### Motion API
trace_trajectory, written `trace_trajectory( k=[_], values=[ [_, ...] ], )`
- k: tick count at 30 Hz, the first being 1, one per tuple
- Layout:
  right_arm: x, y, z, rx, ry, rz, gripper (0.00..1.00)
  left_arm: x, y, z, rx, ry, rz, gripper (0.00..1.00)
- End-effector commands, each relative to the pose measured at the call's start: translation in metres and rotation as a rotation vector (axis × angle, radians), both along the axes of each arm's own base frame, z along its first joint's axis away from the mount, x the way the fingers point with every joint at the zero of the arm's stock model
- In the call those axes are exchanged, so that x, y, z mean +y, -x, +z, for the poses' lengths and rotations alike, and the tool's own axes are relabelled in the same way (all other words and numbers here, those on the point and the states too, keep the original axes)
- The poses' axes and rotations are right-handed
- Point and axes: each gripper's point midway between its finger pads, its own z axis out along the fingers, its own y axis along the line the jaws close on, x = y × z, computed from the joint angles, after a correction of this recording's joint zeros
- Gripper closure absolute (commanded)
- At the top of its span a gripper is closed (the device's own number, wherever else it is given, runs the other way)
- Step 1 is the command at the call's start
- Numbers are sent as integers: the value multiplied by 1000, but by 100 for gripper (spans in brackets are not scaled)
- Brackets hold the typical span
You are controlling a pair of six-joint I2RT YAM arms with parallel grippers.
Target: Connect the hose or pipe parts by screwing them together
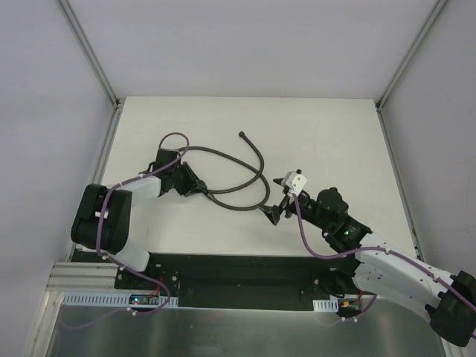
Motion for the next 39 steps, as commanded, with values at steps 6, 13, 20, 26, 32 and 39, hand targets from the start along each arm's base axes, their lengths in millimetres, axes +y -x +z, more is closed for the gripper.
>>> trace_trajectory(
  k=[6, 13, 20, 26, 32, 39],
  values=[
    [1, -3, 19, -44, -55, -7, 4, 21, -69, 4, -103, -77, 24, 100],
    [2, -1, 14, -33, -58, 1, 4, 21, -21, 19, -116, -34, 17, 100],
    [3, -4, 12, -24, -66, -11, 4, 37, 11, 8, -63, -83, 73, 90],
    [2, -4, 11, -17, -73, -16, 4, 40, 32, -3, -9, -82, 100, 74],
    [2, -2, 8, -18, -67, -8, 4, 42, 37, 18, -108, -71, 107, 57],
    [5, -2, 7, -13, -59, 1, 4, 43, 51, 22, -101, -48, 140, 54]
  ],
)
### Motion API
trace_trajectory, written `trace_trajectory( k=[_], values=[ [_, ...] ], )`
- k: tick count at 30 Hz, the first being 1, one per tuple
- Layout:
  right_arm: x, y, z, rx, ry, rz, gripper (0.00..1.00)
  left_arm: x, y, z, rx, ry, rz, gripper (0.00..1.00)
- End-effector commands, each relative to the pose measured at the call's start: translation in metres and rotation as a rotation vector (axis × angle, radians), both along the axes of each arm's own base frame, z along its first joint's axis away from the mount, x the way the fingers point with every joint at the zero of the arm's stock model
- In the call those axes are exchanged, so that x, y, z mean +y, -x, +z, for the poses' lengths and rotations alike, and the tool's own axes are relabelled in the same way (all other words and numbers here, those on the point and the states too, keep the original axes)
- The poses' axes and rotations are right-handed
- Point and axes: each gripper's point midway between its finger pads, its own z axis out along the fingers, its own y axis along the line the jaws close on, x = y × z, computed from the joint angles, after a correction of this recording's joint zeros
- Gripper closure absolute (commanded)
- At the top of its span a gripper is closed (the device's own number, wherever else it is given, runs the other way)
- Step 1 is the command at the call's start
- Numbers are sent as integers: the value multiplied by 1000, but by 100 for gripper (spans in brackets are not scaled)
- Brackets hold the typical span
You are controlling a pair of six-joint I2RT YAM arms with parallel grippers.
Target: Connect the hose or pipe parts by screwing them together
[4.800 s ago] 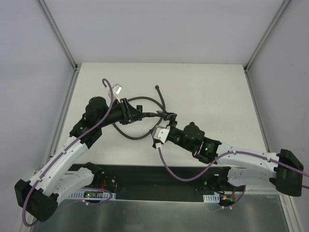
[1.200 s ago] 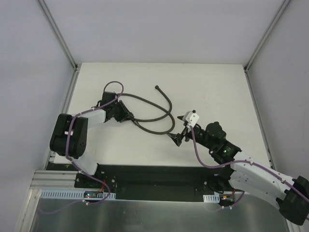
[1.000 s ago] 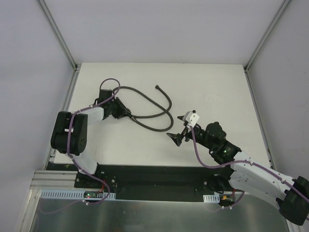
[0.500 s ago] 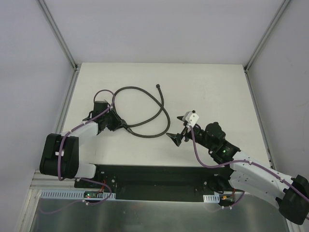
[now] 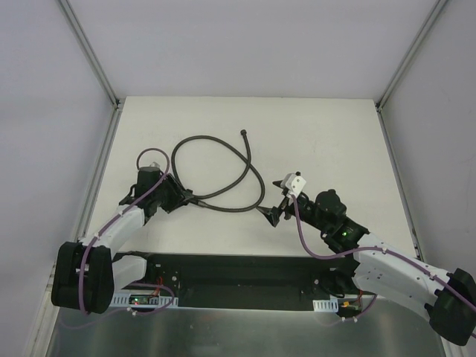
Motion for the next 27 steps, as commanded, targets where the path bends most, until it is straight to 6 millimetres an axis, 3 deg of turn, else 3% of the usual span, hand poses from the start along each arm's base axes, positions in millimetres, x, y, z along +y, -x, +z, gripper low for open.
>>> trace_trajectory(
  k=[1, 8, 12, 13, 14, 18, 19, 21, 23, 27],
  values=[
    [5, -3, 19, -32, -54, 6, 4, 5, 13, -3, 47, -2, 52, 53],
    [3, -3, 18, -30, -53, -2, 4, 31, 23, 14, -9, -60, 202, 50],
    [0, -10, 10, 15, -52, -58, 4, 33, 19, 30, -104, -92, 157, 46],
    [0, -13, 5, 60, -48, -82, 4, 28, 16, 41, -144, -102, 94, 44],
    [-2, -16, 2, 95, -49, -114, 4, 25, 15, 47, -161, -102, 57, 35],
    [-7, -19, -4, 283, 9, -205, 4, -1, 12, 87, -284, -59, -162, 16],
    [-10, -15, -17, 349, 58, -220, 4, -6, 12, 100, -329, -56, -200, 9],
    [-15, -23, -8, 390, 17, -313, 4, -20, 16, 119, -390, -4, -288, 1],
    [-23, -28, -9, 457, -55, -410, 4, -31, 20, 143, -495, 21, -374, 1],
    [-29, -28, 4, 430, -131, -427, 4, -38, 27, 167, -652, -15, -490, 1]
  ],
)
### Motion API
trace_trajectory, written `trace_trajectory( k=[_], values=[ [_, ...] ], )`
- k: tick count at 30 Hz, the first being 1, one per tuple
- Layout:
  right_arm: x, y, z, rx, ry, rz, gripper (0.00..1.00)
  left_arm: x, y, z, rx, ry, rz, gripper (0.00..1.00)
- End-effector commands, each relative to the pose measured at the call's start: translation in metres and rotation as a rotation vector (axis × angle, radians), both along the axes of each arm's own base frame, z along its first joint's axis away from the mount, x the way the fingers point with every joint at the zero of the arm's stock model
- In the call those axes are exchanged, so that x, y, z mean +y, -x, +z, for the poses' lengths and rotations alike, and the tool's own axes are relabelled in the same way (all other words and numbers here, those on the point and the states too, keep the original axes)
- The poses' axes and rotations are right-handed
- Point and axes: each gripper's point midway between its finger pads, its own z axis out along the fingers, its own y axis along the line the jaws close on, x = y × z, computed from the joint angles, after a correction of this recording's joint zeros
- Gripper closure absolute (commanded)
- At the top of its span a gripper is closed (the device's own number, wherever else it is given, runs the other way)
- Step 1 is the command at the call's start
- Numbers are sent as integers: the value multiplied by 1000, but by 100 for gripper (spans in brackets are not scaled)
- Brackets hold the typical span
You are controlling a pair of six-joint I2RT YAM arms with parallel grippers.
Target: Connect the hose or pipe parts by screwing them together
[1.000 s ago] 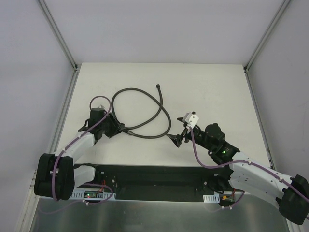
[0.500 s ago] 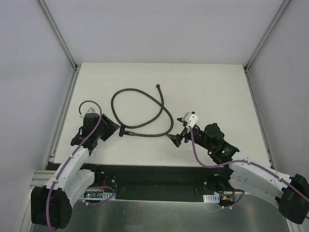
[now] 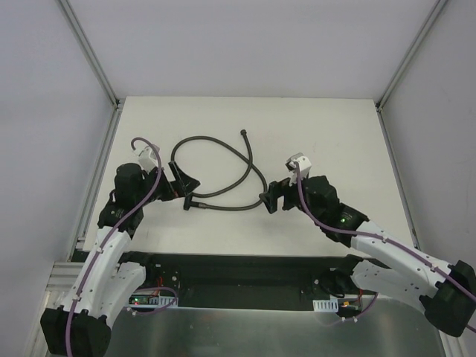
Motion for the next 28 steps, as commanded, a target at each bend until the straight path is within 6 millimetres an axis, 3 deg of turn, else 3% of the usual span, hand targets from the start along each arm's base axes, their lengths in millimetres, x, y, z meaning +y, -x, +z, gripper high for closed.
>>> trace_trajectory(
  k=[1, 9, 16, 28],
  values=[
    [-11, -1, 28, -5, -135, -93, 4, -19, 12, 47, -264, -32, -217, 1],
    [-18, 2, 51, -36, -234, -135, 4, -30, 29, 69, -417, 7, -316, 1],
    [-20, -1, 55, -54, -256, -151, 4, -35, 38, 69, -429, 17, -345, 1],
    [-22, 1, 59, -91, -253, -134, 4, -31, 32, 68, -437, -9, -322, 1]
  ],
)
